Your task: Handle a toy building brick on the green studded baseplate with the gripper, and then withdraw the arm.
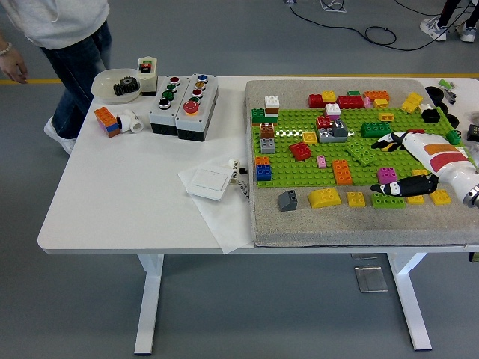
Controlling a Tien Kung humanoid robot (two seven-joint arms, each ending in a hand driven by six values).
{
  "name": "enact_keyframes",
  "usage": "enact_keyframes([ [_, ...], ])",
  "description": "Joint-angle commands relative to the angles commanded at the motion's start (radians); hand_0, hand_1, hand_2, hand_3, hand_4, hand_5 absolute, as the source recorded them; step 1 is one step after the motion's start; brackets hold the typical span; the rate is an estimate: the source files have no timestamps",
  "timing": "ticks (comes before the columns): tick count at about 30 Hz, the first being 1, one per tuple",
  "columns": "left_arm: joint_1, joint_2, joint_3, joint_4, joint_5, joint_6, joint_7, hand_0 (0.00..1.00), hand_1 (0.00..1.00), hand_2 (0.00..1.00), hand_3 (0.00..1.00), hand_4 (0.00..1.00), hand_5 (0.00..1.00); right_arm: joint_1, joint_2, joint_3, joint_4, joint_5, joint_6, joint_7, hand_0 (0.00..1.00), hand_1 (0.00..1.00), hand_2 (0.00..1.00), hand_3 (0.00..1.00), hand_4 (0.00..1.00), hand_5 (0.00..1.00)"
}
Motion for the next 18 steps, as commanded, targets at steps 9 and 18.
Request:
enact_keyframes([
  [9, -0.002, 0.001, 0.001, 0.001, -0.003, 0.001, -0.001, 0.780, 0.790, 0.783, 0.622, 0.650, 0.651, 0.027, 0.013, -0.081, -0.007, -0.056, 0.007, -0.010, 0.579, 0.593, 0.630, 0.611, 0.998, 0.282],
  [18, -0.005, 0.001, 0.005, 0.001, -0.011, 0.002, -0.004, 0.782, 0.790, 0.784, 0.622, 0.650, 0.651, 0.077, 0.067, -0.152, -0.024, -0.039, -0.021, -0.019, 0.577, 0.590, 0.622, 0.605, 0.988, 0.274],
])
